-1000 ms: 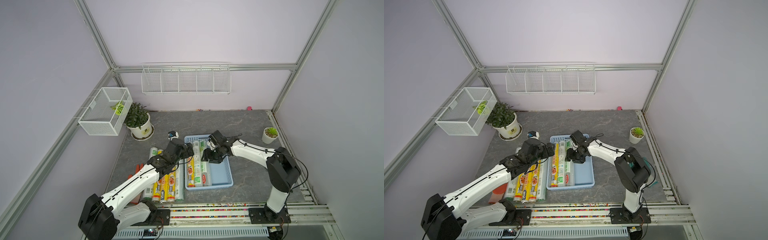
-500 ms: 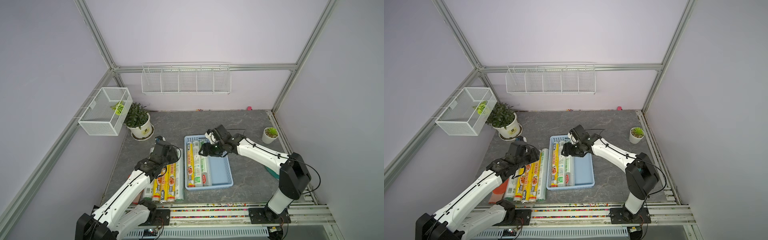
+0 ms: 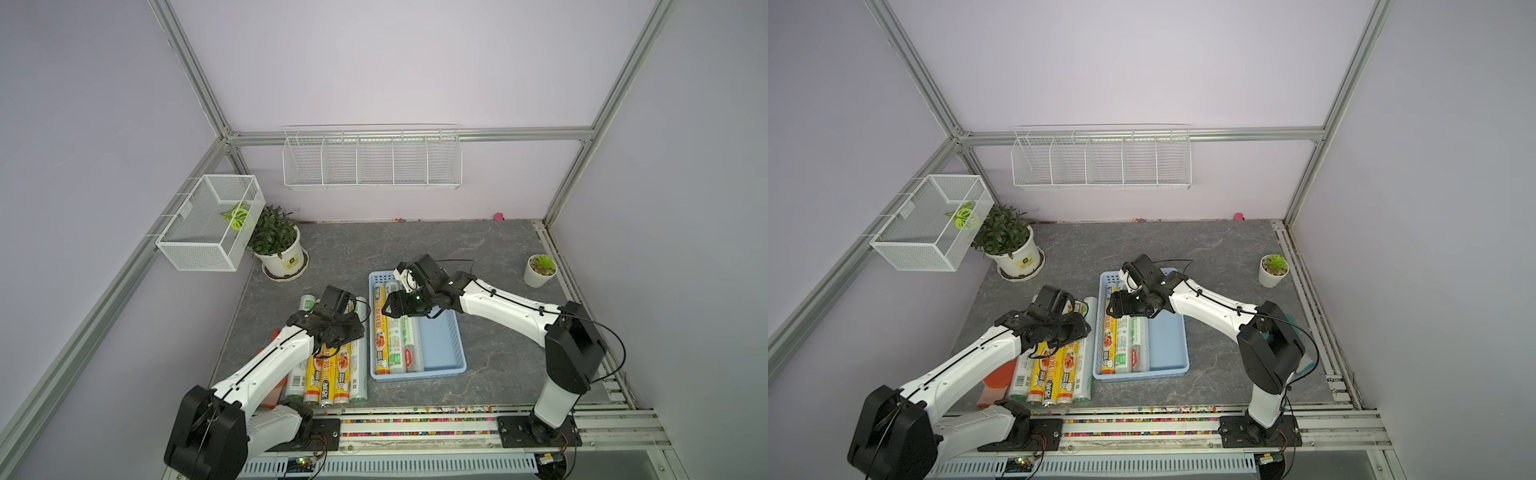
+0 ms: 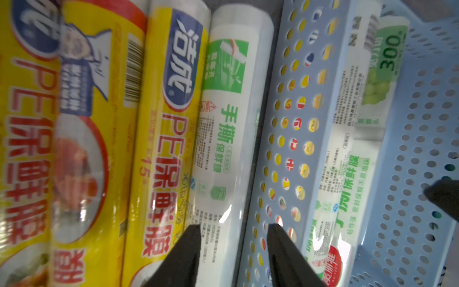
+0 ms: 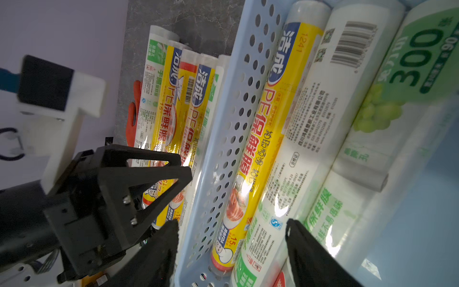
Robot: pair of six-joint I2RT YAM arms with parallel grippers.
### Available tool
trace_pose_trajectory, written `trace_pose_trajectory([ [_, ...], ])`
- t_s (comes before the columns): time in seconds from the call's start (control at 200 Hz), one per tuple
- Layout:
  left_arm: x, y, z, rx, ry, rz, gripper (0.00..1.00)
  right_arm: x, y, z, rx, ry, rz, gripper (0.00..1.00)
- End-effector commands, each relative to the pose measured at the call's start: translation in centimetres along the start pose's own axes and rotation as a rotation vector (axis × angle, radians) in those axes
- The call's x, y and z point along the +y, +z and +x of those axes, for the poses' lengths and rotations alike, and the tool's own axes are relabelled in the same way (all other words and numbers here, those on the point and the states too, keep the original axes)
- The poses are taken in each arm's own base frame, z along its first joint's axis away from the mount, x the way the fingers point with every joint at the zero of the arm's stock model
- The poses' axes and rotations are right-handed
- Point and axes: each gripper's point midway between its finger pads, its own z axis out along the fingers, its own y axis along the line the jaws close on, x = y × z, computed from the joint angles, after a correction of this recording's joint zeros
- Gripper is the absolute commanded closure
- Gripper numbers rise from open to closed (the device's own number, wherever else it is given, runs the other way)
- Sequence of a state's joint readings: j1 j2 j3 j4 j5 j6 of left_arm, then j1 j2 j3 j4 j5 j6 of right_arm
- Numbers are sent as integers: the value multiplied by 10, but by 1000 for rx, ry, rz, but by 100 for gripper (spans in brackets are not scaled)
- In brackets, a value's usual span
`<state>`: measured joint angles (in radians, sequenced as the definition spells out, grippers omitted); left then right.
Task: Put the plastic wrap into the basket
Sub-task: Pick up the plastic wrap from the center of the board.
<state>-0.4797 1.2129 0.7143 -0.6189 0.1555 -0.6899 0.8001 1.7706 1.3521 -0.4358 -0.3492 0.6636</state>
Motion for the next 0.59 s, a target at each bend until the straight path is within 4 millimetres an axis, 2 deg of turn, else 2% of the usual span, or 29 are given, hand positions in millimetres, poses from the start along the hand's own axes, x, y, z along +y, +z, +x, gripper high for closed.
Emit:
trace_pose_trajectory([
  [0.0, -7, 10, 2, 68, 26, 11, 49, -1, 4, 0, -22, 13, -5, 25],
  [0.245, 13, 31, 8, 145, 34, -111, 45, -9, 9, 2, -10, 26, 18, 24],
  [0.35, 16, 33, 7, 156, 39, -138, 44, -12, 11, 2, -6, 30, 28, 24],
  [0.5, 21, 33, 9, 165, 45, -162, 32, -16, 11, 3, -11, 35, 40, 25],
  [0.59, 20, 34, 10, 175, 45, -161, 31, -19, 11, 4, -12, 43, 47, 25],
])
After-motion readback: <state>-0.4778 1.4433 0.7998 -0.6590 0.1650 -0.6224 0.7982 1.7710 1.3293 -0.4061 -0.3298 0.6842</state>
